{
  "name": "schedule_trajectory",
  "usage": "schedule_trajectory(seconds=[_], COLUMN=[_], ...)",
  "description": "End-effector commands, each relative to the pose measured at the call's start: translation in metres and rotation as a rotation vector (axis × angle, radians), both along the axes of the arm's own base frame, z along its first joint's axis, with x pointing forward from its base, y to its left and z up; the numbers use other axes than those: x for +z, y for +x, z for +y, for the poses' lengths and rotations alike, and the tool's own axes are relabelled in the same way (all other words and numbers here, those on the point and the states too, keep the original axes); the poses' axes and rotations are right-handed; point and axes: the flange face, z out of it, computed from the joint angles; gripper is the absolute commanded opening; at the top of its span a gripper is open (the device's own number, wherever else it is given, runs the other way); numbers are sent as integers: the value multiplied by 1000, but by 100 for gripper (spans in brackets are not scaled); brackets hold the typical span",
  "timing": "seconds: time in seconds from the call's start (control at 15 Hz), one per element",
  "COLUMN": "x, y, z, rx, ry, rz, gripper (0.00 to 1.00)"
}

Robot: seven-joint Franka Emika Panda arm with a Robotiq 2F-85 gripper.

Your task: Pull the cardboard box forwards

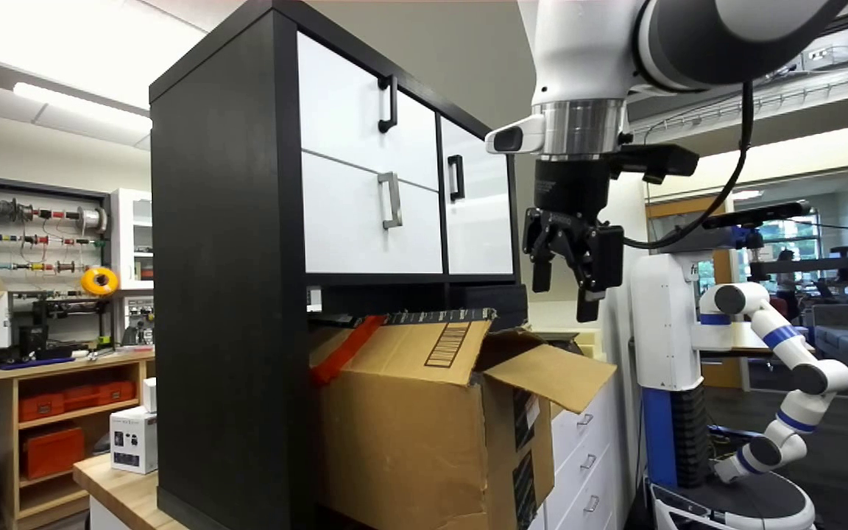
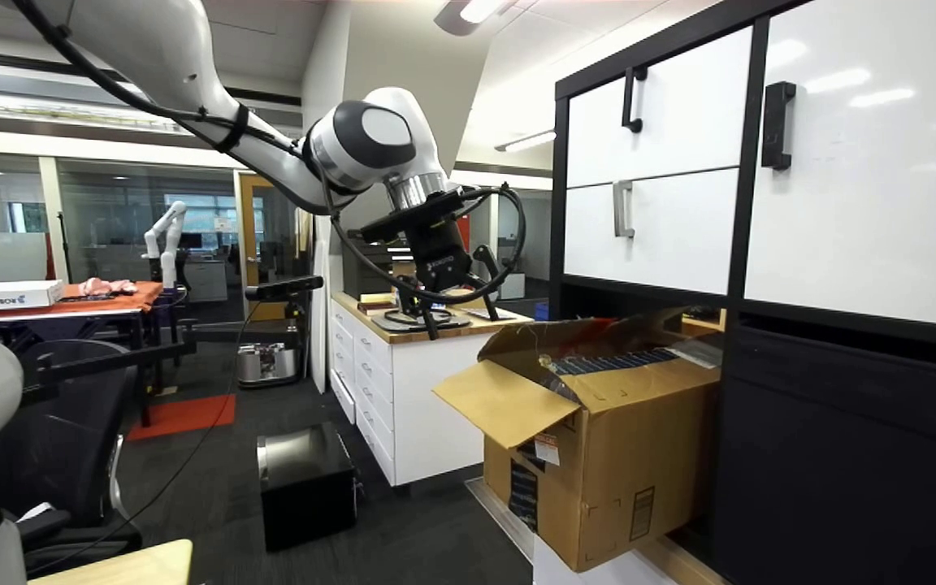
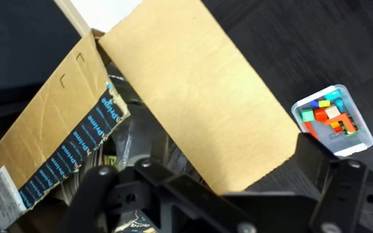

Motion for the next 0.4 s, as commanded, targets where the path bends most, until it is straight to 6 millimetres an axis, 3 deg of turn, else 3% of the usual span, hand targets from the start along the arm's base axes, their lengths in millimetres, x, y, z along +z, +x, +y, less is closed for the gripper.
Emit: schedule_trajectory(seconds=[0.0, 0.13, 0.2, 0.33], x=[17, 20, 11, 13], y=[-11, -15, -8, -9], z=[4, 4, 4, 4], rx=[-180, -268, -182, -223], ry=[49, 86, 59, 73], rz=[66, 88, 76, 81], gripper=[100, 100, 100, 100])
